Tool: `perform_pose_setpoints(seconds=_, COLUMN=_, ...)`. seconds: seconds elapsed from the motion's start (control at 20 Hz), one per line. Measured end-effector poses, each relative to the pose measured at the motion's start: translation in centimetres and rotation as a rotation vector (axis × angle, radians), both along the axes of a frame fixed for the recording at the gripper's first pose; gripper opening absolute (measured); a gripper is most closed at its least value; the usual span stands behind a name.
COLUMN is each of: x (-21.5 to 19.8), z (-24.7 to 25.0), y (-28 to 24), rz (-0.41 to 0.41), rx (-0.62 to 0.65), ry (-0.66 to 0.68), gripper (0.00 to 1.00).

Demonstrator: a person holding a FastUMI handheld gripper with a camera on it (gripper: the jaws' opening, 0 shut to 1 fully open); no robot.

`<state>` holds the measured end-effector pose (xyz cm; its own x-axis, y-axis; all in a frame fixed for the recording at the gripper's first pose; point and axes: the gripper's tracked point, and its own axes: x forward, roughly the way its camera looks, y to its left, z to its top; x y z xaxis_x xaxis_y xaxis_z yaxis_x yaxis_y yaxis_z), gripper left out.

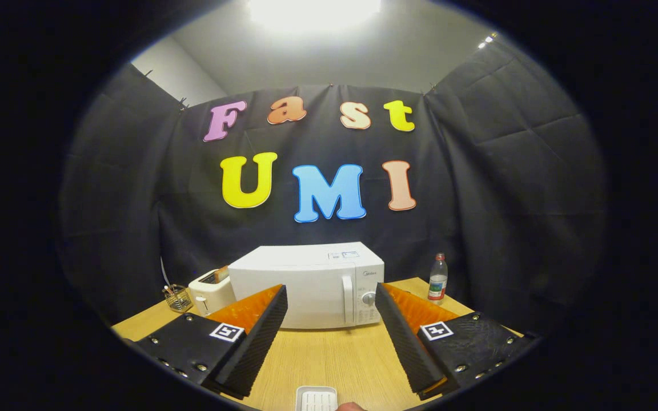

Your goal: Open the microwave, put the food inside, and close the microwave door.

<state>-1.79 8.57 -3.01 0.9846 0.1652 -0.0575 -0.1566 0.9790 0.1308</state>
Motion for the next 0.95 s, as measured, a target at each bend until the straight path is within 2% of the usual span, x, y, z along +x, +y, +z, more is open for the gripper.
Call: perform_pose_setpoints(seconds=0.95, x=-1.0, z=3.1, y=0.2, rz=0.026, rx=0.012, ry=-0.061, gripper=0.96)
